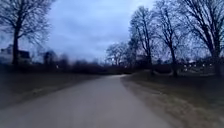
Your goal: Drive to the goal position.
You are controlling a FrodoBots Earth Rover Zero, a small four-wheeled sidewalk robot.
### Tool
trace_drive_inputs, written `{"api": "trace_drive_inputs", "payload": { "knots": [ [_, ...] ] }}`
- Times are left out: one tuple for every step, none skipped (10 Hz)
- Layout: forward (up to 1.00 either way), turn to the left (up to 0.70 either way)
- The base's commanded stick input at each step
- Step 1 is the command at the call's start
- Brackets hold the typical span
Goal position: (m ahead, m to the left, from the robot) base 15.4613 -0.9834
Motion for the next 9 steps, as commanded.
{"api": "trace_drive_inputs", "payload": {
  "knots": [
    [0.70, 0.00],
    [0.70, 0.00],
    [0.70, 0.00],
    [0.70, 0.00],
    [0.70, 0.00],
    [0.70, 0.00],
    [0.70, 0.00],
    [0.70, 0.00],
    [0.70, 0.00]
  ]
}}
